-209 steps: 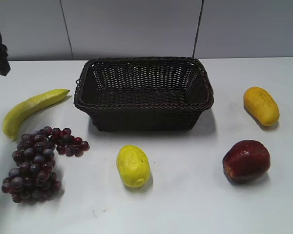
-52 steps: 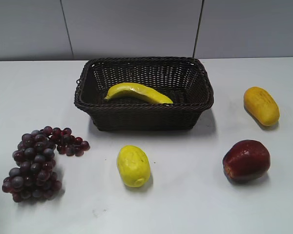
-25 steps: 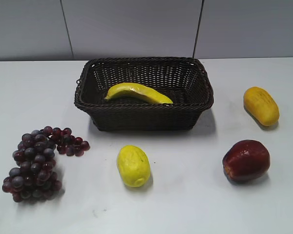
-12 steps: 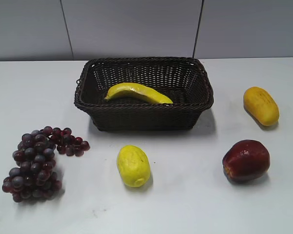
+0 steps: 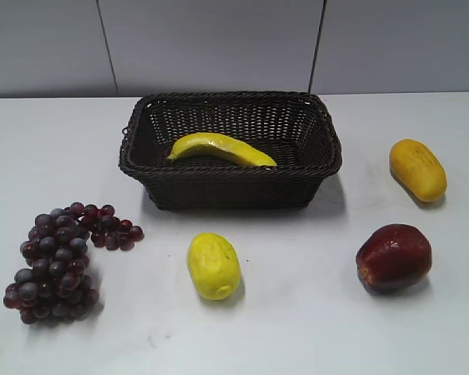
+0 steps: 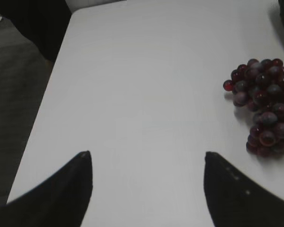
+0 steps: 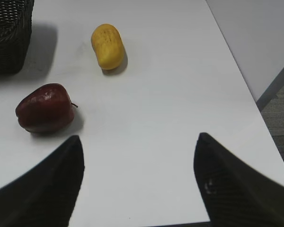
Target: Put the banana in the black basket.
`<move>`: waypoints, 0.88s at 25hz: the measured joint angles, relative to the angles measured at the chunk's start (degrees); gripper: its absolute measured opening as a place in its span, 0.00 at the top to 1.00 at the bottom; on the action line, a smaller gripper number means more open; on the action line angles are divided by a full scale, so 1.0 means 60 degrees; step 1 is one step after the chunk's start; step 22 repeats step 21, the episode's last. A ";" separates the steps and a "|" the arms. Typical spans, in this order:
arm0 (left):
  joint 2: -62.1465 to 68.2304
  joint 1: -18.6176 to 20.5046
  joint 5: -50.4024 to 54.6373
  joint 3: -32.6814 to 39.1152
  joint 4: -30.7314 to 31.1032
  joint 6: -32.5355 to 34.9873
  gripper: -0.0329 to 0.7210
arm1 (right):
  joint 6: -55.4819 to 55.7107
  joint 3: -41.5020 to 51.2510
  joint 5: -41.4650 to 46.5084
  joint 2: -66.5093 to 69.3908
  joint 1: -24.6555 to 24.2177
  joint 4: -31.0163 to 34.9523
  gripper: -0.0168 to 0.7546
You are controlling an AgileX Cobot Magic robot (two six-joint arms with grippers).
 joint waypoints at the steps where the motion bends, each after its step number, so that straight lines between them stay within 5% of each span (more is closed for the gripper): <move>1: -0.0213 0.0000 0.0009 0.0008 0.0000 0.0000 0.23 | 0.0000 0.0000 0.0000 0.0000 0.0000 0.0000 0.26; 22: -0.0370 0.0000 0.0019 0.0008 0.0025 0.0000 0.25 | 0.0000 0.0000 -0.0006 0.0000 0.0000 0.0000 0.26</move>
